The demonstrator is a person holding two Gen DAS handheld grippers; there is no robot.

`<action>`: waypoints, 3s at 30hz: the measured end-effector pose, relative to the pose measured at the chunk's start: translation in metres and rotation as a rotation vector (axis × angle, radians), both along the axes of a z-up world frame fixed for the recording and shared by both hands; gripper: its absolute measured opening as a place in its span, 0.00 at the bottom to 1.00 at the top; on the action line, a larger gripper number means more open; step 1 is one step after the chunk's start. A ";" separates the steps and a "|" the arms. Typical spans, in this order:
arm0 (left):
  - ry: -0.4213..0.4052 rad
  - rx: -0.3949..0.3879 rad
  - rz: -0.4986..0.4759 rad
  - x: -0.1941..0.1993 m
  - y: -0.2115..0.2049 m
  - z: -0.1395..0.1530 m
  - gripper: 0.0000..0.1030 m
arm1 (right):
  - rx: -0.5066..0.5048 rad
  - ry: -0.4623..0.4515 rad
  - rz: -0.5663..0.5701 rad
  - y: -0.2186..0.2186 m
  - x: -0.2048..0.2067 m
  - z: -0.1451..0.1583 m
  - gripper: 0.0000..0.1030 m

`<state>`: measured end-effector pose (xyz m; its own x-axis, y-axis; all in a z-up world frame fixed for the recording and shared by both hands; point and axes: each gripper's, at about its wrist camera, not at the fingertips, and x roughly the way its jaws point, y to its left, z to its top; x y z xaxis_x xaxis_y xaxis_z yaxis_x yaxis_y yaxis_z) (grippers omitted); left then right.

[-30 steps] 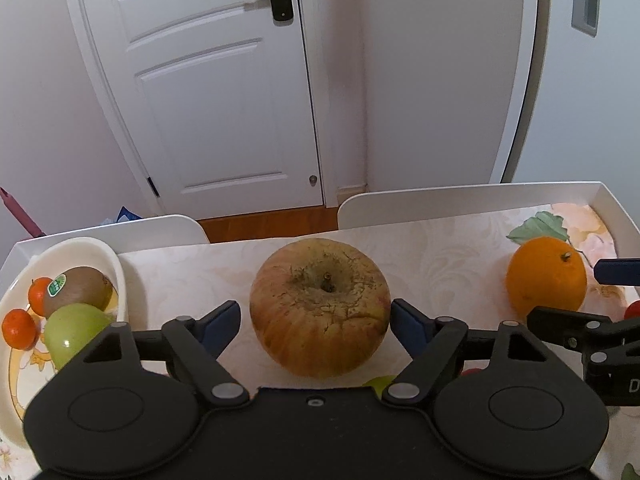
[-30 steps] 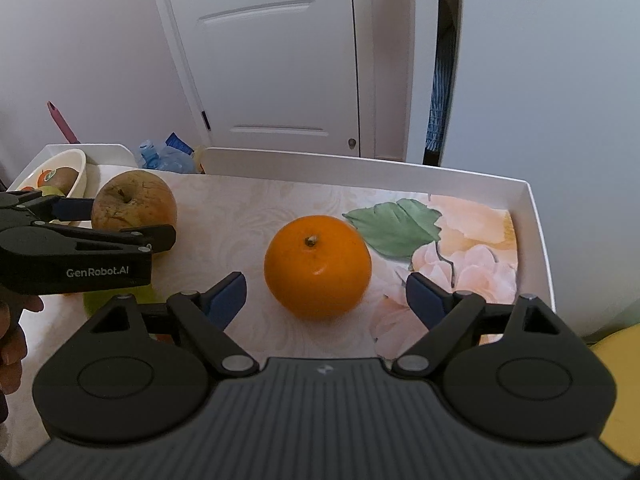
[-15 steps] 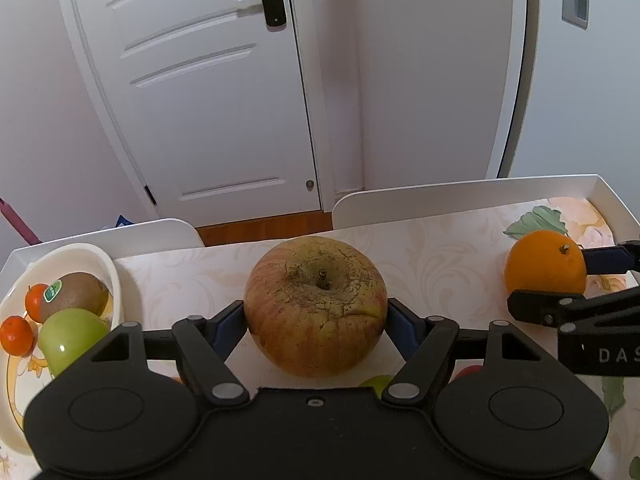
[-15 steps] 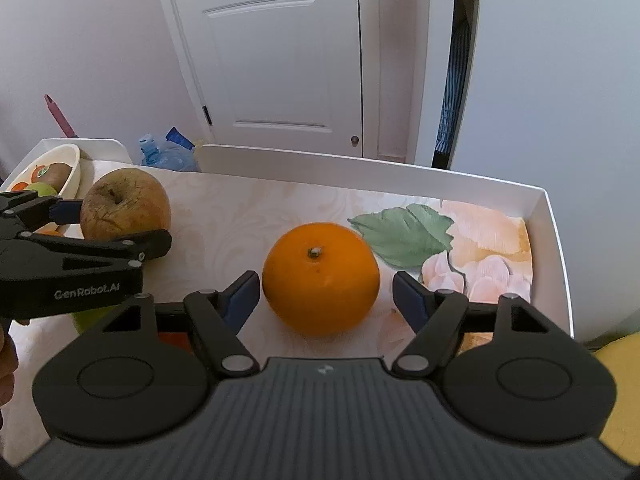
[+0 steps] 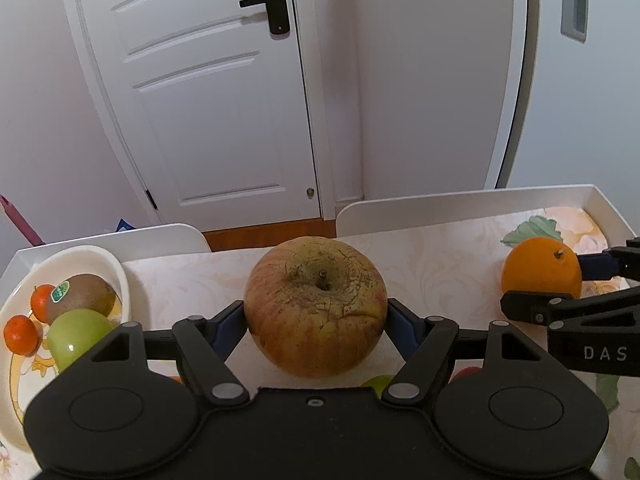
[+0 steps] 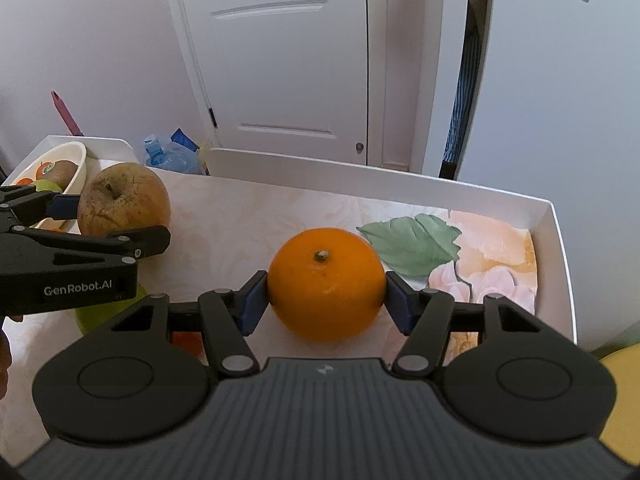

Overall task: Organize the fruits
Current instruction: 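Close the left tool on the large russet apple while the right tool grasps a large orange, then carry the russet apple with the left tool while the right tool carries the orange to the plate, then open the left tool to set the apple on the plate while the right tool lowers the orange and opens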

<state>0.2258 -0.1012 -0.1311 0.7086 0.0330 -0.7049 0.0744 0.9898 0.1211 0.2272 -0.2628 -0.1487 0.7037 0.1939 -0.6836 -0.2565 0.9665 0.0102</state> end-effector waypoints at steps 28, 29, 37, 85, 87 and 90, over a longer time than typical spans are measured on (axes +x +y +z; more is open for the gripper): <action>-0.168 -0.055 0.044 -0.092 0.068 0.109 0.75 | 0.040 -0.108 0.070 0.088 -0.071 0.101 0.74; -0.170 -0.050 0.046 -0.095 0.072 0.111 0.75 | 0.043 -0.108 0.072 0.094 -0.073 0.103 0.74; -0.154 -0.030 0.049 -0.110 0.129 0.119 0.75 | 0.069 -0.101 0.071 0.150 -0.087 0.110 0.74; 0.019 -0.077 -0.122 -0.073 0.277 0.041 1.00 | 0.047 0.034 -0.043 0.271 -0.061 0.056 0.74; 0.016 -0.074 -0.104 -0.079 0.280 0.042 1.00 | 0.043 0.045 -0.027 0.275 -0.060 0.053 0.74; 0.018 -0.069 -0.081 -0.085 0.283 0.043 1.00 | 0.043 0.062 0.001 0.282 -0.059 0.049 0.74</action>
<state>0.1410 0.1815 -0.0876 0.6944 -0.0730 -0.7159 0.1563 0.9864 0.0511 0.1687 0.0196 -0.1002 0.6598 0.2248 -0.7171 -0.2554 0.9645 0.0673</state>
